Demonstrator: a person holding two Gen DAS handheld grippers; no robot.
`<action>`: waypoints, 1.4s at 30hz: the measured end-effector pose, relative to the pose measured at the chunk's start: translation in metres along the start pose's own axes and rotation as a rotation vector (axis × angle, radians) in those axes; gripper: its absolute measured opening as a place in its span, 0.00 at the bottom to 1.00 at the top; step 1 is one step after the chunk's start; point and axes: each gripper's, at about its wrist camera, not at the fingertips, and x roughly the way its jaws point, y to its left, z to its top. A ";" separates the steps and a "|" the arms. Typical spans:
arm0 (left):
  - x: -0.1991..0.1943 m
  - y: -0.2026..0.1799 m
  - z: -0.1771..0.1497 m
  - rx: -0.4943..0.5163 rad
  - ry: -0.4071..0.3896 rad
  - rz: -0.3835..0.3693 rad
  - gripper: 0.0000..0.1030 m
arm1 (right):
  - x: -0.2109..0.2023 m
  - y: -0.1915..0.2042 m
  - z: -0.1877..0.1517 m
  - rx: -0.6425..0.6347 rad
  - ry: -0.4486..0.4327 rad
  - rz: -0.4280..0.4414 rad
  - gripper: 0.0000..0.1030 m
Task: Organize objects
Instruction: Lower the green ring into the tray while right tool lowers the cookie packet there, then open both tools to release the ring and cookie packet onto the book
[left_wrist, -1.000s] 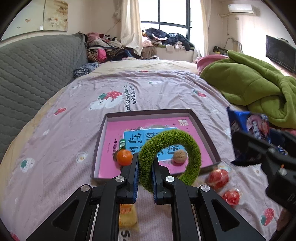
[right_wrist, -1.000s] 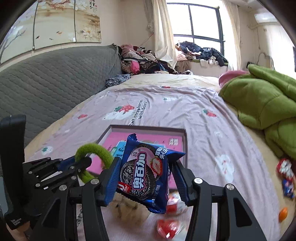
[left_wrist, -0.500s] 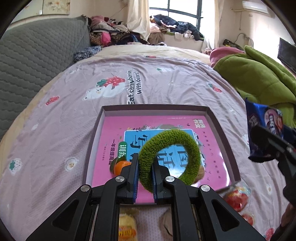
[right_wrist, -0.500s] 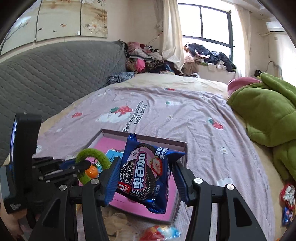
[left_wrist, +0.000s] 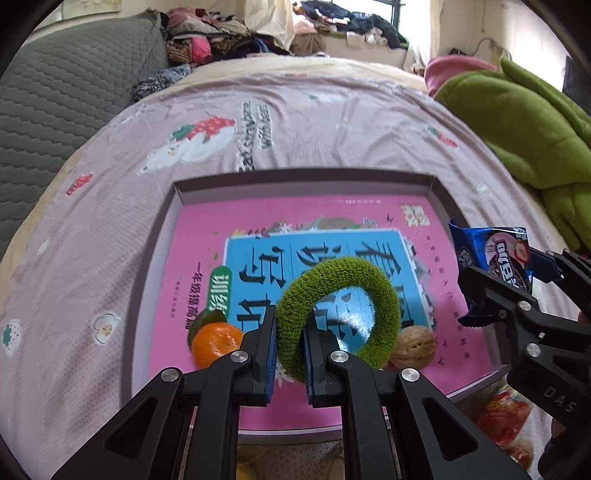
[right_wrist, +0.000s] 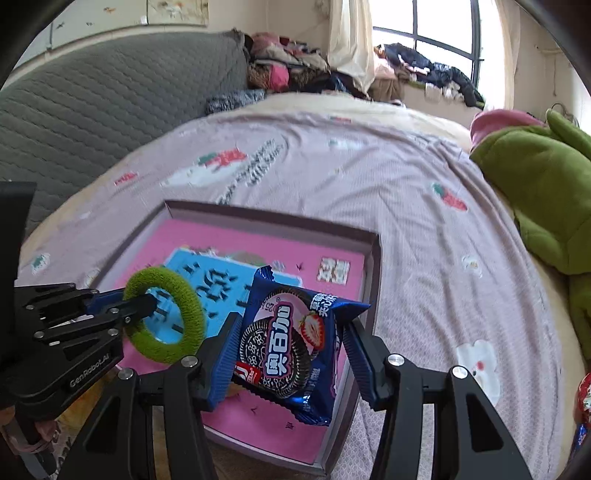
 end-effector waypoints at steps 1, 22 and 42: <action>0.002 -0.001 -0.001 0.002 0.005 0.003 0.12 | 0.005 -0.001 -0.001 -0.001 0.016 -0.006 0.53; 0.018 -0.004 -0.006 0.020 0.076 0.052 0.23 | 0.021 0.000 -0.008 0.012 0.097 -0.012 0.54; -0.024 0.002 -0.005 0.002 0.018 0.030 0.55 | -0.024 0.008 0.006 0.023 -0.026 -0.017 0.54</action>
